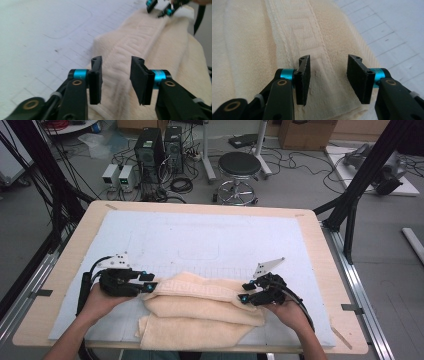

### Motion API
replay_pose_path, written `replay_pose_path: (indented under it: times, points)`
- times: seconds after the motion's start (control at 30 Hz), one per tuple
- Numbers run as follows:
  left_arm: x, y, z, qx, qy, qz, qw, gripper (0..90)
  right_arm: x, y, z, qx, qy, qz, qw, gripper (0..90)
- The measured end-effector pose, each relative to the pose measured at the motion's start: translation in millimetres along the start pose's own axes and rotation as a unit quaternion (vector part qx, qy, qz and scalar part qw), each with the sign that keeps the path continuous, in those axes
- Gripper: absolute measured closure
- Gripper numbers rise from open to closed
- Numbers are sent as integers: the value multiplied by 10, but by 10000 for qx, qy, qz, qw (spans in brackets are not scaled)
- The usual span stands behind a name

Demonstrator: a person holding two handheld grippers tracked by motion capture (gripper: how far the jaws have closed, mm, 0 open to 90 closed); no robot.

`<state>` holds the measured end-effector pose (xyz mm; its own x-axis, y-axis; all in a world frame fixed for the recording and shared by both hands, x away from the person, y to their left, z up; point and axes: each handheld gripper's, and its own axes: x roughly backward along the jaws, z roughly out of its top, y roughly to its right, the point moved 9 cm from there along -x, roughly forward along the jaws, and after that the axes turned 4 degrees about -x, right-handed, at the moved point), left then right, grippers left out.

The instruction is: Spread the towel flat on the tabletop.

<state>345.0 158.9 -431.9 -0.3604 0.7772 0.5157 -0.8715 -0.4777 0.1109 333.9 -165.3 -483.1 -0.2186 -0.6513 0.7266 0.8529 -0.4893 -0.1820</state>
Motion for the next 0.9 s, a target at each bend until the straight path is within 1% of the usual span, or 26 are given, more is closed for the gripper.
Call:
replay_pose_path:
  times: [0.03, 0.07, 0.1, 0.13, 0.2, 0.23, 0.27, 0.33, 0.37, 0.43, 0.53, 0.57, 0.6, 0.63, 0.7, 0.73, 0.77, 0.8, 0.9]
  points:
    - [-20, -49, 0, 85, -13, 102, 9999, 688, -12, -4, -16, -8, 5, -12, 10000, 555]
    - [-55, -86, -18, 139, -91, 182, 9997, 732, -26, -9, -30, -12, 33, -4, 10000, 561]
    - [-101, -111, -48, 184, -223, 233, 9993, 750, -34, -17, -39, -14, 71, 12, 10000, 569]
    - [-150, -116, -76, 208, -334, 238, 9989, 753, -38, -19, -47, 9, 101, 6, 9999, 570]
    - [-259, -42, -120, 148, -467, 86, 9988, 740, -39, -25, -61, -24, 130, 5, 9999, 572]
    - [-307, 5, -152, 94, -577, 53, 9983, 731, -41, -21, -63, -5, 157, -13, 9999, 573]
    - [-365, 51, -202, 44, -700, 44, 9975, 725, -42, -24, -68, 20, 163, -18, 9999, 577]
    - [-437, 81, -274, 80, -823, 65, 9966, 681, -47, -24, -80, 70, 172, -82, 9998, 588]
    - [-461, 86, -294, 154, -766, 89, 9969, 679, -50, -30, -85, 50, 176, -98, 9998, 597]
    - [-485, 94, -319, 277, -666, 96, 9973, 693, -56, -36, -88, 97, 197, -136, 9997, 634]
    - [-491, 110, -315, 147, -709, 203, 9972, 770, -58, -54, -73, 244, 185, -235, 9993, 732]
    - [-490, 119, -310, 58, -741, 241, 9969, 789, -56, -57, -69, 251, 188, -251, 9992, 759]
    - [-482, 129, -303, 20, -759, 260, 9968, 818, -51, -54, -65, 256, 188, -266, 9991, 779]
    - [-470, 126, -286, -7, -728, 305, 9969, 837, -44, -52, -59, 226, 203, -239, 9993, 796]
    - [-443, 118, -262, -22, -688, 380, 9969, 853, -10, -42, -31, 196, 208, -190, 9994, 816]
    - [-425, 109, -245, -54, -668, 421, 9969, 854, 4, -42, -16, 182, 213, -195, 9994, 818]
    - [-413, 107, -228, -58, -631, 438, 9970, 857, 30, -35, 12, 222, 246, -203, 9992, 820]
    - [-393, 98, -203, -66, -596, 490, 9970, 858, 52, -36, 34, 179, 265, -230, 9992, 821]
    - [-332, 57, -98, 7, -391, 576, 9976, 858, 140, -3, 138, 232, 379, -302, 9986, 824]
